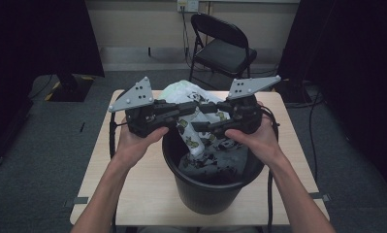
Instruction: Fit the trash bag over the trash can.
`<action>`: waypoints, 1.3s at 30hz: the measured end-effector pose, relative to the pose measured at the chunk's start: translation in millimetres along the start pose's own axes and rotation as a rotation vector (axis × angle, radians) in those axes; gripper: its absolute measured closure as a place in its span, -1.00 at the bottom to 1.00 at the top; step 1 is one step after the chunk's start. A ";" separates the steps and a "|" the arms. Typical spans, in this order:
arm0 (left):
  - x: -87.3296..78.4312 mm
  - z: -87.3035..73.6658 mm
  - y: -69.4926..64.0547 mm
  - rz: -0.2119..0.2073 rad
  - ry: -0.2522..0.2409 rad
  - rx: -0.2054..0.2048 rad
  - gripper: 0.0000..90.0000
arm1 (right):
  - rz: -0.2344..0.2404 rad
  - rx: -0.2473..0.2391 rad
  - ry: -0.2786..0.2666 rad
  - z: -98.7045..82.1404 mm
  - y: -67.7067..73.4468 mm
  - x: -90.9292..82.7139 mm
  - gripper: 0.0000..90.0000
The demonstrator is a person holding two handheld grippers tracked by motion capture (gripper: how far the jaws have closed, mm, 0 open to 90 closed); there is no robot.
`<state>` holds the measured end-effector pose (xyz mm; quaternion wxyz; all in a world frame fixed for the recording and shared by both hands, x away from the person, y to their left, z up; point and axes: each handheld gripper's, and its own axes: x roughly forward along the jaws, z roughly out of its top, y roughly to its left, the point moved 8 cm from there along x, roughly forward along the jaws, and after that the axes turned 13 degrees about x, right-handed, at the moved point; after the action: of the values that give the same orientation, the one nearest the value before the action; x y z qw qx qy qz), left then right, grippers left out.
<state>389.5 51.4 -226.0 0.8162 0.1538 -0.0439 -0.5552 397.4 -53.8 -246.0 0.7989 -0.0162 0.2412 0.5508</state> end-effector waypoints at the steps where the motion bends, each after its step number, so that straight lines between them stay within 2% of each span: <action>1: 0.1 -0.1 -0.2 0.001 -0.001 0.001 1.00 | 0.008 -0.014 0.002 -0.8 0.9 1.0 0.40; 2: -0.6 -0.9 0.4 0.007 -0.003 0.002 1.00 | 0.004 -0.025 -0.005 -1.1 1.6 1.7 0.60; 3: -1.6 -1.6 2.5 0.033 -0.011 -0.008 0.85 | -0.009 -0.031 -0.009 -1.3 1.2 1.7 0.85; 4: -3.8 -3.2 5.5 0.055 -0.012 -0.018 0.59 | -0.020 -0.039 -0.010 -1.8 0.3 1.1 0.96; 8: -18.5 -12.1 18.1 0.126 -0.029 -0.072 -0.08 | -0.051 -0.026 -0.039 -1.8 -7.2 -10.9 1.00; 11: -31.8 -20.9 26.0 0.161 -0.042 -0.101 -0.23 | -0.071 -0.013 -0.066 -0.8 -13.4 -22.4 1.00; 13: -36.7 -24.9 27.9 0.152 -0.060 -0.129 -0.28 | -0.086 -0.005 -0.086 0.3 -16.6 -30.2 1.00; 16: -40.6 -30.0 28.1 0.142 -0.077 -0.149 -0.36 | -0.118 0.002 -0.118 3.5 -20.8 -39.8 1.00; 18: -40.2 -33.6 28.2 0.131 -0.082 -0.169 -0.39 | -0.120 0.008 -0.136 5.4 -22.5 -44.4 1.00; 21: -36.1 -40.3 30.0 0.114 -0.074 -0.193 -0.39 | -0.124 0.010 -0.159 6.9 -22.7 -50.5 1.00; 23: -31.7 -43.4 32.5 0.116 -0.059 -0.189 -0.33 | -0.122 0.007 -0.164 6.7 -21.9 -53.9 1.00; 24: -29.1 -43.7 32.4 0.102 -0.053 -0.180 -0.20 | -0.119 0.006 -0.163 6.2 -21.3 -54.2 1.00; 25: -27.0 -42.7 31.5 0.094 -0.052 -0.176 0.02 | -0.118 0.003 -0.160 5.5 -20.6 -54.2 1.00; 28: -24.0 -32.0 26.7 0.079 -0.093 -0.138 0.54 | -0.106 -0.006 -0.149 3.0 -17.6 -51.5 1.00; 31: -23.7 -22.1 22.7 0.072 -0.110 -0.110 0.85 | -0.097 -0.009 -0.134 1.0 -16.5 -46.6 0.99; 39: -28.7 7.3 14.8 0.061 -0.169 -0.060 0.94 | -0.065 -0.048 -0.075 1.2 -3.9 -21.8 0.99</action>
<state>390.0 81.2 -211.8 0.8304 0.0805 -0.1005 -0.5421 395.3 -74.0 -237.0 0.8243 -0.0223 0.1972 0.5303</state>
